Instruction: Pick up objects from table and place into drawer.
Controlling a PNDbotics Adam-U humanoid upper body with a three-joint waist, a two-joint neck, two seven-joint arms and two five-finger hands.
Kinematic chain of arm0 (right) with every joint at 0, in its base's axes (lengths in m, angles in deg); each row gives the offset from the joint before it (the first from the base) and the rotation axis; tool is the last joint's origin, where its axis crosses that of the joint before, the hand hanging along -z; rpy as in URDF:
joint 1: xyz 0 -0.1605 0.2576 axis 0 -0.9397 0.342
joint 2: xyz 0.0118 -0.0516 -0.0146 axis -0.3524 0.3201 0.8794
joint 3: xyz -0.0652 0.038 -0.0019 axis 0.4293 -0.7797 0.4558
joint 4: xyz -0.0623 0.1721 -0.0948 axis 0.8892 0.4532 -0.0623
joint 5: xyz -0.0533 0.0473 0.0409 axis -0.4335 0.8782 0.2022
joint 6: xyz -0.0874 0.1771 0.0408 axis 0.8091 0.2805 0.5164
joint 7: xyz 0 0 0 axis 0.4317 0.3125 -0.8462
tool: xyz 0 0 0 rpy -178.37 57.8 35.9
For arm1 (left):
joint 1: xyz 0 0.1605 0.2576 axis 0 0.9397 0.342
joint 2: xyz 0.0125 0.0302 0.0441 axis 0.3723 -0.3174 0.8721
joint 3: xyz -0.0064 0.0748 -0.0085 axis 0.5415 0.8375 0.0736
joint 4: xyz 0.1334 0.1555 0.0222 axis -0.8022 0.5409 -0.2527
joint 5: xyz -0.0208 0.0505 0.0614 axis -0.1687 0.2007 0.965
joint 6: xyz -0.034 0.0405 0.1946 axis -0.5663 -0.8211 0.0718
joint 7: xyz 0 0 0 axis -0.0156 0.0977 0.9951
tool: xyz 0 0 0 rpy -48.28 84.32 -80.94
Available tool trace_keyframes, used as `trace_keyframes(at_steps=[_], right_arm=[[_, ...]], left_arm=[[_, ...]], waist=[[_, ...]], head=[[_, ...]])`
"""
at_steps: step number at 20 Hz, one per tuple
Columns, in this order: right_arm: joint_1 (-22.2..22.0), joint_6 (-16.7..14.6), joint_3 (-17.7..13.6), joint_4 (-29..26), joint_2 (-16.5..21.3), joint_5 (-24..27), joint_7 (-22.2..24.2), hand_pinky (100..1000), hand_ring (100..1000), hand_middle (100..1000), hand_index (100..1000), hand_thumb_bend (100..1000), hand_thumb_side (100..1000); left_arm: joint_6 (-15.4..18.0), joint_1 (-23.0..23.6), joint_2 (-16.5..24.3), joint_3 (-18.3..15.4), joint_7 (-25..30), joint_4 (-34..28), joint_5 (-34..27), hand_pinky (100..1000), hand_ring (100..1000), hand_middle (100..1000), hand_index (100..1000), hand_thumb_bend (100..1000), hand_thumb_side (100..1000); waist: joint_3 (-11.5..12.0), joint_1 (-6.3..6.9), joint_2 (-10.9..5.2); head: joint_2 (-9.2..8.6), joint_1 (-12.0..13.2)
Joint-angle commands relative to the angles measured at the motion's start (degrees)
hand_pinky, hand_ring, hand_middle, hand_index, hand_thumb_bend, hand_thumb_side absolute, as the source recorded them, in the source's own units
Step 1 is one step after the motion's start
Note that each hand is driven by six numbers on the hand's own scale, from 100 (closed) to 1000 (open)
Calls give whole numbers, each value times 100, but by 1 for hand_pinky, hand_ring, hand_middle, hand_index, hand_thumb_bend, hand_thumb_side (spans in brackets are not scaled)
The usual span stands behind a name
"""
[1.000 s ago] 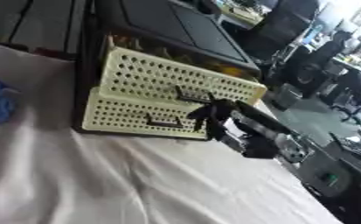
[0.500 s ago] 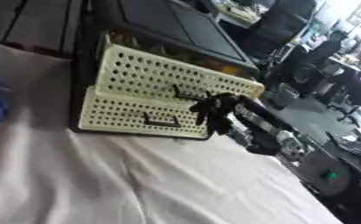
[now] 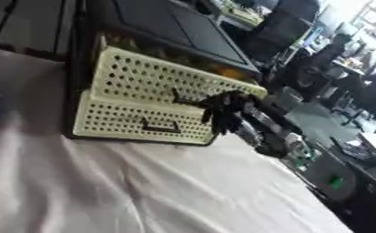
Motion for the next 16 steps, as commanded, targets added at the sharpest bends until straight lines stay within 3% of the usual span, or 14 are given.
trace_keyframes(at_steps=[1, 9, 16], right_arm=[[2, -69, -124, 34, 197, 13, 34, 327, 490, 645, 844, 100, 1000], [21, -335, -53, 4, 102, 30, 240, 553, 728, 770, 898, 100, 1000], [5, -521, -82, 6, 122, 262, 312, 581, 757, 845, 939, 100, 1000]], left_arm=[[17, 24, -65, 25, 13, 32, 56, 451, 551, 594, 966, 147, 1000], [-12, -9, -127, 37, 62, 32, 94, 452, 551, 594, 967, 148, 1000], [-17, -1, -121, 35, 75, 32, 98, 454, 547, 595, 967, 148, 1000]], waist=[[-6, 23, -58], [13, 17, 28], [3, 17, 19]], head=[[-84, -76], [-70, -115], [-88, -150]])
